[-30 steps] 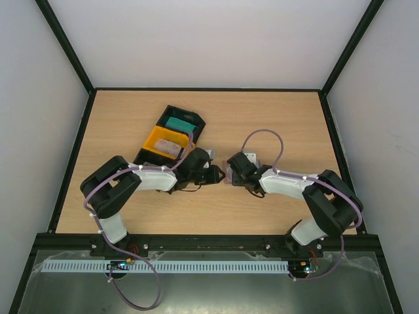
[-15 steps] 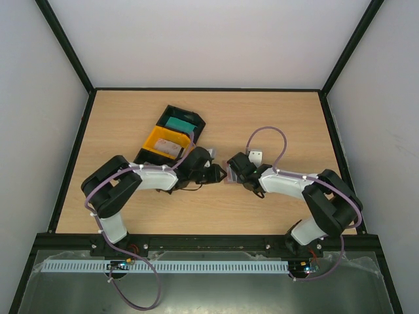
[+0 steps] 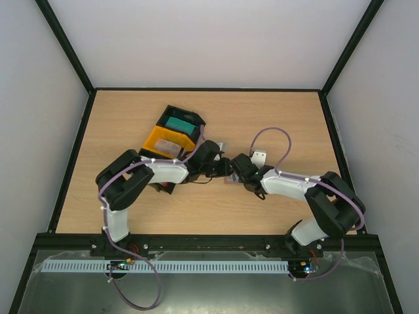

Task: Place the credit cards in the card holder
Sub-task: Adjust the card holder at the center of the board.

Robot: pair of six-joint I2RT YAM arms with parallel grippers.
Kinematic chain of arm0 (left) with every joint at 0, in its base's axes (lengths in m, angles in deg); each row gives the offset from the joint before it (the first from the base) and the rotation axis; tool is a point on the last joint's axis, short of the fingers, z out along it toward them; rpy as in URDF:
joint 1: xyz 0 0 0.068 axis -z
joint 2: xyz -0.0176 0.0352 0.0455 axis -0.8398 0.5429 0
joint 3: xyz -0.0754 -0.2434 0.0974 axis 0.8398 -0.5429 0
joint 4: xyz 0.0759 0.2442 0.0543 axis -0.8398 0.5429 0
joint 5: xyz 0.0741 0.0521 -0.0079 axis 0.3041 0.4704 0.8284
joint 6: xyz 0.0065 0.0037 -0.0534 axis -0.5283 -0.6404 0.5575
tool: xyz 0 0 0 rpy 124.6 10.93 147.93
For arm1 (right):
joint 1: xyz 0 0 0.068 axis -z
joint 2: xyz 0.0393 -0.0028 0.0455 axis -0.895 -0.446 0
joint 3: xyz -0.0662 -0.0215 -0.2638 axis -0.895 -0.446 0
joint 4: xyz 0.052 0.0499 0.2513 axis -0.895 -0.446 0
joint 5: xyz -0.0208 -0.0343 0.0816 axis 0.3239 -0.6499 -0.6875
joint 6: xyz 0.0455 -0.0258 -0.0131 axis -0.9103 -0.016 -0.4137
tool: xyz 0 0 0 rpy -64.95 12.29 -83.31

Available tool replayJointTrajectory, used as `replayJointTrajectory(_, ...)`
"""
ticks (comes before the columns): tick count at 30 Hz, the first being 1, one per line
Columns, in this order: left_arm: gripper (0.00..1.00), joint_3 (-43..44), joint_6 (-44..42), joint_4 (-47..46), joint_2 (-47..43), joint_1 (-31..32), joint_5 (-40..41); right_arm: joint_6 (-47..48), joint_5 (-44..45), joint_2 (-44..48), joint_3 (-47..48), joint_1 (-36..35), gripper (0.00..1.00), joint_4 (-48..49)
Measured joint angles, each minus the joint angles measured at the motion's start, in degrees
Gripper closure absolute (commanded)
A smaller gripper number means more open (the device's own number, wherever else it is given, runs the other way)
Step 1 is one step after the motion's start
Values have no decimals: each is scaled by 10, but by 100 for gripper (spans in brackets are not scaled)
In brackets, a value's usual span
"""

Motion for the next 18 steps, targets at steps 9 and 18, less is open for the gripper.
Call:
replayJointTrajectory(9,71,55,0,6,75,8,-3,-24,15,17,-16,10,71,-7)
replayJointTrajectory(18,69,83,-5,9,89,12,-13,-42,67,146,-18,11,62,-34)
